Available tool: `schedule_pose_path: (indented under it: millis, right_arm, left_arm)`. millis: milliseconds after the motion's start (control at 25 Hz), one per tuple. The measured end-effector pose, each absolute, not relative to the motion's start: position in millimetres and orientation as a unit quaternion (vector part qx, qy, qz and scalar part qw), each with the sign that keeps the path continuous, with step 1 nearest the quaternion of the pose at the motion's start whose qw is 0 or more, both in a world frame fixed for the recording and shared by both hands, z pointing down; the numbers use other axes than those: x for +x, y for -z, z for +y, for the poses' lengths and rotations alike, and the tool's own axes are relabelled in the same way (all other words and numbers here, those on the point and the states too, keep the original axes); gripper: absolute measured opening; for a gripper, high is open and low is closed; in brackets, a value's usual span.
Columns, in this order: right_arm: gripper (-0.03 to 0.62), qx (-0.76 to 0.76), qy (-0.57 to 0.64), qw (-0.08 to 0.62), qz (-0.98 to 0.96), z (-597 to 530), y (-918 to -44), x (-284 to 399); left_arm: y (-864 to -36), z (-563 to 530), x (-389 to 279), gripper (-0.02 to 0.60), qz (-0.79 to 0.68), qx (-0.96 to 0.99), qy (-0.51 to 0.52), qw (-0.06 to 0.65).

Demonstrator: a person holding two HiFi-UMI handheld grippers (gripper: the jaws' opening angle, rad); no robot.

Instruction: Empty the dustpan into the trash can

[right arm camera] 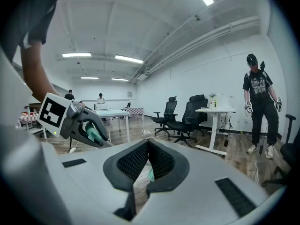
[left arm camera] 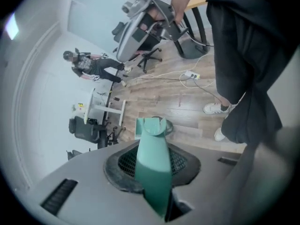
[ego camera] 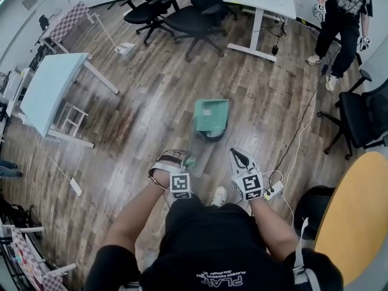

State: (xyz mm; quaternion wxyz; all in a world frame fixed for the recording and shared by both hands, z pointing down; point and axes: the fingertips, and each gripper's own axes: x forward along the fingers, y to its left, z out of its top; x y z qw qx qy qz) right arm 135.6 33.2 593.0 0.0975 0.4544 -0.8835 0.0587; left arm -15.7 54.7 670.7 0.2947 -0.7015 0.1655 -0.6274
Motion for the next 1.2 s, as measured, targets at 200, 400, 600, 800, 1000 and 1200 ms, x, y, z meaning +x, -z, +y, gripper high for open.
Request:
schedule_pose_path:
  millis: [200,400,600,800,1000,1200]
  right_arm:
    - [0.025,0.452,-0.059,0.099,-0.884,33,-593,138]
    - [0.025,0.449,-0.060,0.097,-0.886,27,-589,136]
    - [0.025,0.449,-0.067,0.103,-0.885,19,-593,132]
    - [0.025,0.449,-0.073,0.113,-0.883,9,-594,129]
    - [0.025,0.455,-0.078,0.116,-0.879,-7,-596,121]
    - [0.025,0.461,-0.078,0.117,-0.876,-27,-594,110]
  left_arm:
    - [-655,43,-24,0.100,0.244,-0.731,0.592,0.233]
    - [-639,25,-30,0.100,0.325,-0.767,0.534,0.145]
    - [-634,8,-34,0.100,0.384,-0.796,0.465,0.047]
    - [-627,-7,-42,0.101,0.428,-0.805,0.410,-0.024]
    - [-614,-22,-63,0.101,0.469,-0.805,0.356,-0.078]
    - [-585,-50,-93,0.101,0.517,-0.796,0.294,-0.114]
